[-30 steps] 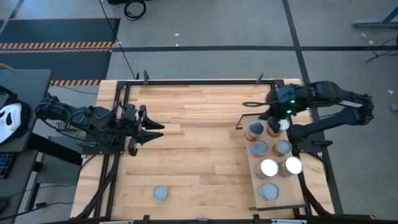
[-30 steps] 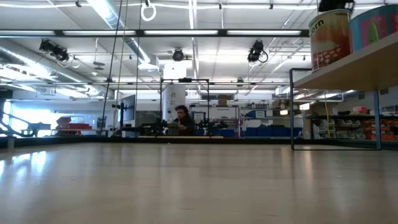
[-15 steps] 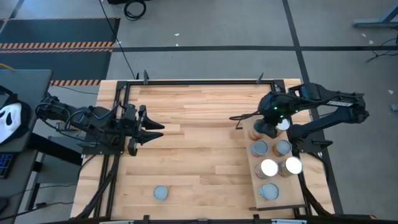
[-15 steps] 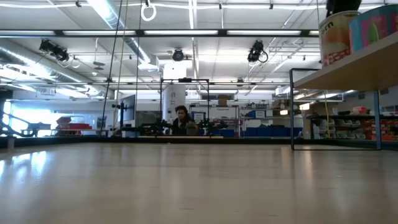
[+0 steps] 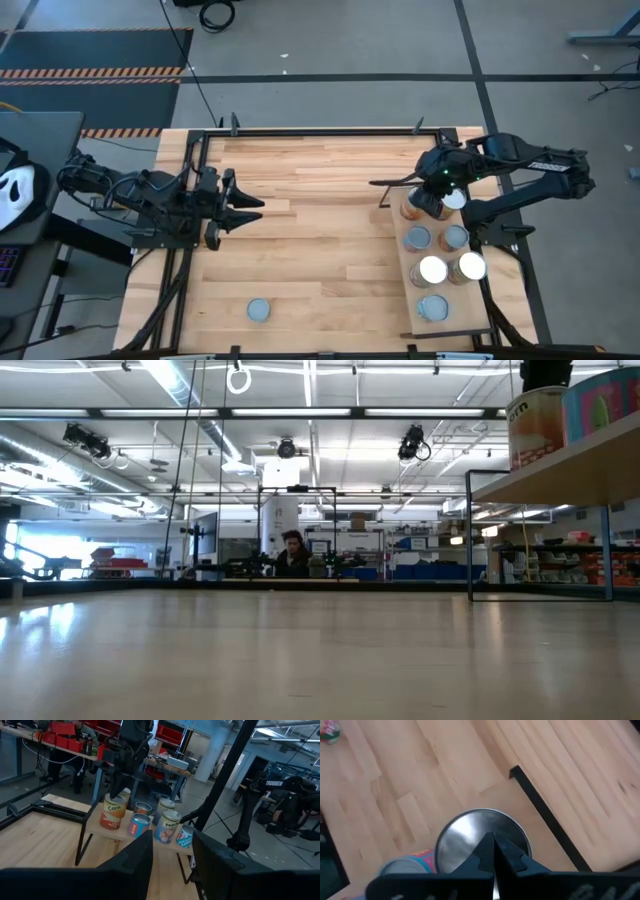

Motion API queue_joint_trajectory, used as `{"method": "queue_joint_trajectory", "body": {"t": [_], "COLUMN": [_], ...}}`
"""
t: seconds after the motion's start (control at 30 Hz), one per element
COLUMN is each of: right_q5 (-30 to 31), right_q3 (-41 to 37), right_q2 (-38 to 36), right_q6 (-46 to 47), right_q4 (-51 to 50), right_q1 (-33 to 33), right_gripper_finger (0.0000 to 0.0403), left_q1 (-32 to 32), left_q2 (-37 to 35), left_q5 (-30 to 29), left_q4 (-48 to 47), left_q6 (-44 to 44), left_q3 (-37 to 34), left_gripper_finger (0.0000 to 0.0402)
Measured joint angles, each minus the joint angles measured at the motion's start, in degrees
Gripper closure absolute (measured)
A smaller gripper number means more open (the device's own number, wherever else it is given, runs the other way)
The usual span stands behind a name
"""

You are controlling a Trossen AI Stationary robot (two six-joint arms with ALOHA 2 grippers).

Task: Pick and place cans onto a shelf
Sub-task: Adjust the cans on the shelf

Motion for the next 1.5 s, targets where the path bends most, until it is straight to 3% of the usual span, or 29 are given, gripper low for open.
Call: {"method": "queue_joint_trajectory", "body": {"t": [0.17,0.37,0.47,0.83,1.5], "right_q5": [0.08,2.04,-0.94,-3.35,0.95], "right_q3": [2.32,5.83,4.82,-3.41,-4.05], "right_q2": [-0.48,-3.95,-7.09,-13.33,-14.73], "right_q6": [1.48,6.02,6.91,11.4,14.53], "right_q4": [-2.04,-12.14,-11.13,-11.53,-11.2], "right_q1": [0.02,0.02,0.02,0.02,0.0], "right_gripper_finger": [0.04,0.04,0.04,0.04,0.04], "left_q1": [0.0,0.0,0.0,0.0,-0.04], "left_q2": [0.0,0.0,0.0,0.0,0.0], "left_q5": [0.0,-0.02,0.0,0.0,1.11], "left_q4": [0.13,0.72,1.02,1.09,1.14], "left_q6": [-0.02,-0.02,0.04,0.04,0.04], "left_q3": [0.0,0.0,0.0,0.0,0.0], "left_gripper_finger": [0.0257,0.0257,0.0257,0.0257,0.0257]}}
